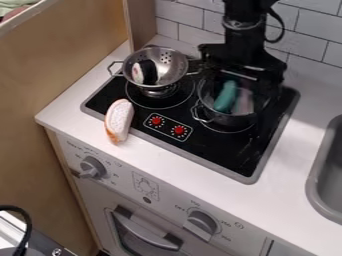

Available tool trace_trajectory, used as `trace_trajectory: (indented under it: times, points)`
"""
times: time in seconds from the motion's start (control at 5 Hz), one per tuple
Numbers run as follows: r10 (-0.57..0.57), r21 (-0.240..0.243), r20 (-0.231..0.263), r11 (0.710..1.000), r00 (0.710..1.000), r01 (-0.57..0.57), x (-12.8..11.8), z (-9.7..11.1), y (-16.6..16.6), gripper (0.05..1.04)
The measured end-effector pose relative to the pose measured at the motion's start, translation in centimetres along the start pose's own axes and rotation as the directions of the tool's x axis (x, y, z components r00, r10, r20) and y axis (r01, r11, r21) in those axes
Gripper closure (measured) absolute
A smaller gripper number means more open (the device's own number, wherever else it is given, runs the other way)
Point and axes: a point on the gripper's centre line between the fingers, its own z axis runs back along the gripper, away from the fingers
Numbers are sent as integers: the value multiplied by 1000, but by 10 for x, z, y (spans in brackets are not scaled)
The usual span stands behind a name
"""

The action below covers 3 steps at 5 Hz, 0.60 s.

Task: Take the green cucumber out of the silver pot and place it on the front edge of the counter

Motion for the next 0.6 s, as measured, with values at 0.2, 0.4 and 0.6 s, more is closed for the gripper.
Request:
trace_trajectory:
  times: [0.2, 0.4, 0.6]
  points:
    - [-15, 7, 27, 1000, 1000, 15, 5, -1, 2, 83]
    - [-73, 56, 64, 996, 995, 70, 9, -3, 9, 83]
    - [-129, 72, 115, 990, 985, 121, 10, -12, 12, 83]
